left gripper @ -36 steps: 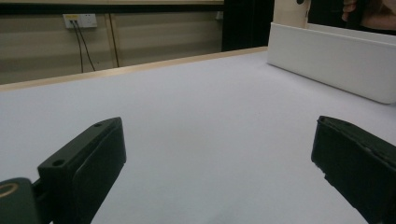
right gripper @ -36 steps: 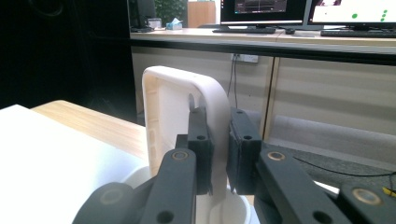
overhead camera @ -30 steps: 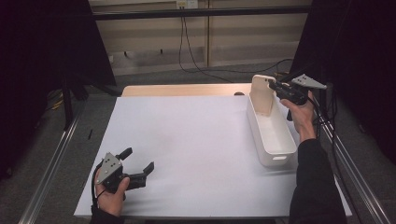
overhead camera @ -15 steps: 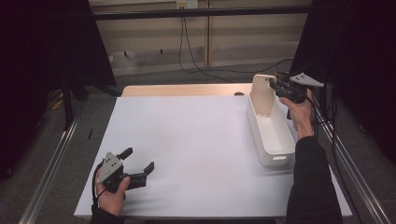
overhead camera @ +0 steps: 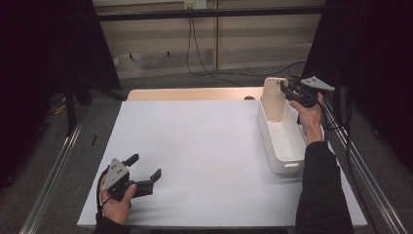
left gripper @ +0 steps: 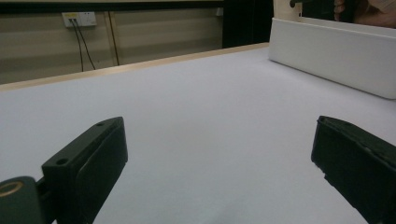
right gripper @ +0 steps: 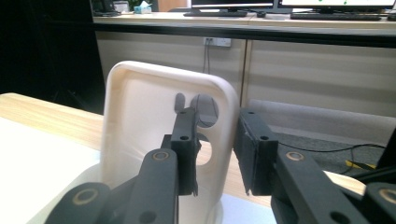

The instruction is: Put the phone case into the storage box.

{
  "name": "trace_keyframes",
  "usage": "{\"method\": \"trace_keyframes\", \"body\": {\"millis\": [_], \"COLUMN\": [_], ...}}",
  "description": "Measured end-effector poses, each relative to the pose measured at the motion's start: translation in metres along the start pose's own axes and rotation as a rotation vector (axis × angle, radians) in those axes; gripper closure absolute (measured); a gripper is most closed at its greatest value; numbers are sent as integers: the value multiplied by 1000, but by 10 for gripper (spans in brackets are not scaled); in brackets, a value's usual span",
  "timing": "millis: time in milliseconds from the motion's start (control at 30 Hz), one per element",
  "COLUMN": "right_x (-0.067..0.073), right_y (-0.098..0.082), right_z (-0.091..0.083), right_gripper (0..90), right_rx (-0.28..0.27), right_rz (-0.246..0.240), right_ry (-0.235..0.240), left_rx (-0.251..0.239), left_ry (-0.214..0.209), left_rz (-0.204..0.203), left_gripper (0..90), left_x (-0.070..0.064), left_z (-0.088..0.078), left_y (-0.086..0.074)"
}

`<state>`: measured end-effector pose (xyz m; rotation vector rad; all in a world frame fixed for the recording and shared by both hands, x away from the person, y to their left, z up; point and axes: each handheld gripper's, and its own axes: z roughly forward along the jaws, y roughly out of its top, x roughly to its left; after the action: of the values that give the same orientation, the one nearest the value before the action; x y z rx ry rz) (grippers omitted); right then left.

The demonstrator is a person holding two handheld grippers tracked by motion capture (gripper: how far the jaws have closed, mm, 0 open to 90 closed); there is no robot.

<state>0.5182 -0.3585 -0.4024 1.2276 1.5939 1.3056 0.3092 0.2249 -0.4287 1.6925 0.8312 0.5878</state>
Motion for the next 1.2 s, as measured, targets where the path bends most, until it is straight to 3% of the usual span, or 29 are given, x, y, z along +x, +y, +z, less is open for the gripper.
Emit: {"method": "trace_keyframes", "body": {"millis": [133, 533, 833, 967, 1200], "right_x": [-2, 0, 1, 2, 1], "right_y": [1, -1, 0, 1, 5], "right_z": [0, 0, -3, -5, -12], "right_gripper": [643, 638, 552, 486, 264], "right_rx": [0, 5, 6, 8, 20], "right_rz": [14, 12, 21, 19, 39], "right_ry": [-15, -7, 0, 12, 9], "left_rx": [1, -1, -4, -2, -7], "left_ry": [-3, 3, 9, 12, 14], "left_rz": [-3, -6, -7, -7, -8], "left_gripper": [36, 35, 35, 35, 34], "left_x": [0, 2, 2, 1, 2], "left_z": [0, 1, 2, 4, 3], "left_y": [0, 0, 1, 2, 2]}}
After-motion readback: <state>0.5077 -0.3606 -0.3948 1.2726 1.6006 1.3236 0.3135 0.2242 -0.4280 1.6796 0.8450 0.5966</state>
